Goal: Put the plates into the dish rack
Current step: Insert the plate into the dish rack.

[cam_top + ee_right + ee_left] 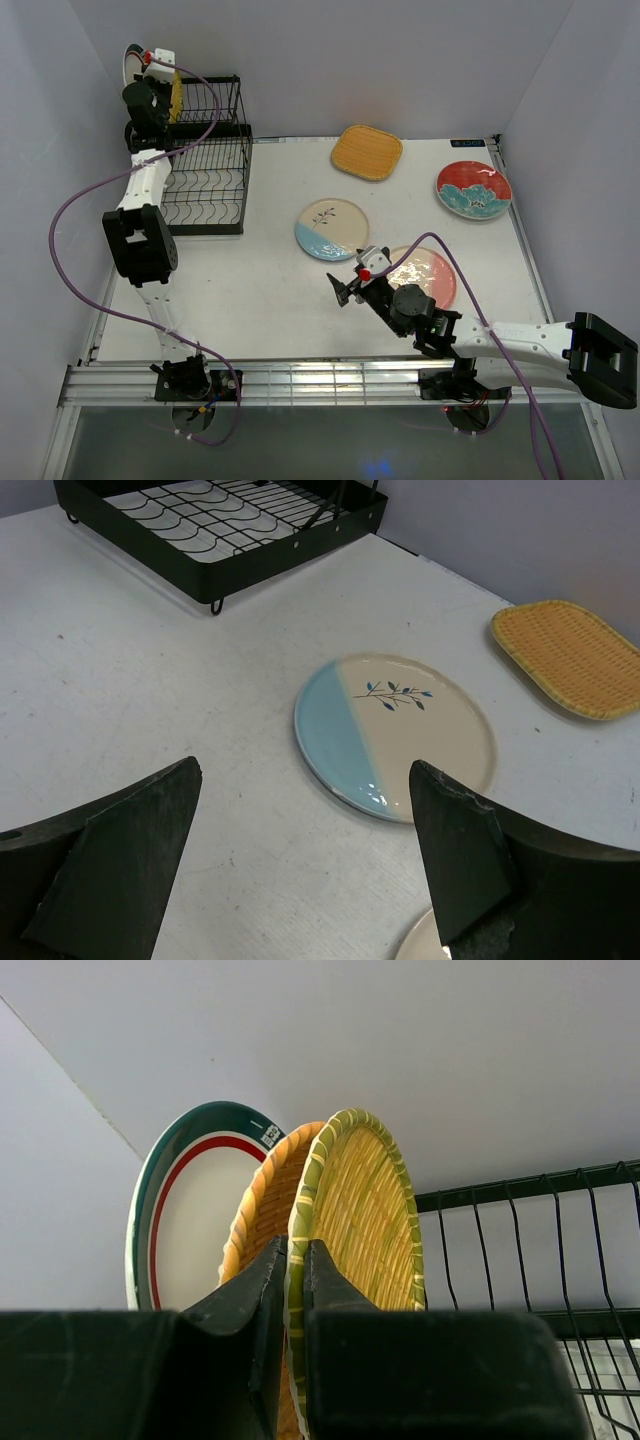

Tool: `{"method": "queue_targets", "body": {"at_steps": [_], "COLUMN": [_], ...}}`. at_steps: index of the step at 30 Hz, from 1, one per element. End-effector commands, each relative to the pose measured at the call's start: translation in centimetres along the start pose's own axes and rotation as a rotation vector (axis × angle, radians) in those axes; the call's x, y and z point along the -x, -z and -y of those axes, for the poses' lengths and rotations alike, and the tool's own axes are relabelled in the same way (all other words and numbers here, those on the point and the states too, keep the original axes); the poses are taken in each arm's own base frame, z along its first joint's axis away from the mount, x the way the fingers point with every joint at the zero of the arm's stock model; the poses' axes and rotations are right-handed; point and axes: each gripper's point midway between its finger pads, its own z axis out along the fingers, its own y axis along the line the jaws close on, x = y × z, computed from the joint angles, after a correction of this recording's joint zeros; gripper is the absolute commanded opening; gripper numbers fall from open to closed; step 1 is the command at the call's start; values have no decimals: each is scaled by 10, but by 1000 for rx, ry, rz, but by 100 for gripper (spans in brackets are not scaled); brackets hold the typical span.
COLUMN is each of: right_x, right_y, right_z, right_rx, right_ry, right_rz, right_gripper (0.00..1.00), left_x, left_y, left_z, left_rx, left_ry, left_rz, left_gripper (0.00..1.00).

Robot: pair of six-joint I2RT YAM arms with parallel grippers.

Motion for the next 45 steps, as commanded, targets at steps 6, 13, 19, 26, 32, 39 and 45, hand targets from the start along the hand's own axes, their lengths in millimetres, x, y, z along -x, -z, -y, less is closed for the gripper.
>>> {"method": "queue_targets", "body": {"at_steps": [6,13,19,26,32,39,45], "right_x": [13,13,12,13,13,12,13], "right_y": [-1,-1,-1,-2,-4,-6,-7], "right_z": [-1,-1,-2,-2,-4,-5,-7], "right_rx": [3,6,11,11,15,17,25], "right_ry": [-42,-41,-41,-40,-40,-37,-38], "right_rz": [45,47,45,43,41,35,36], "right_gripper": [90,90,90,90,90,90,90], "left_x": [29,14,9,13,15,39,59], "left_y": [2,-1,-3,-1,0,-3,-8], "left_z": [-33,-16,-12,-8,-19,-32,-37], "left_rx": [58,-9,-19,-43,2,26,18], "left_ry": [10,22,35,51,51,46,22], "left_rz": [61,50,43,50,30,66,113], "left_gripper": [0,0,0,6,0,0,0]}}
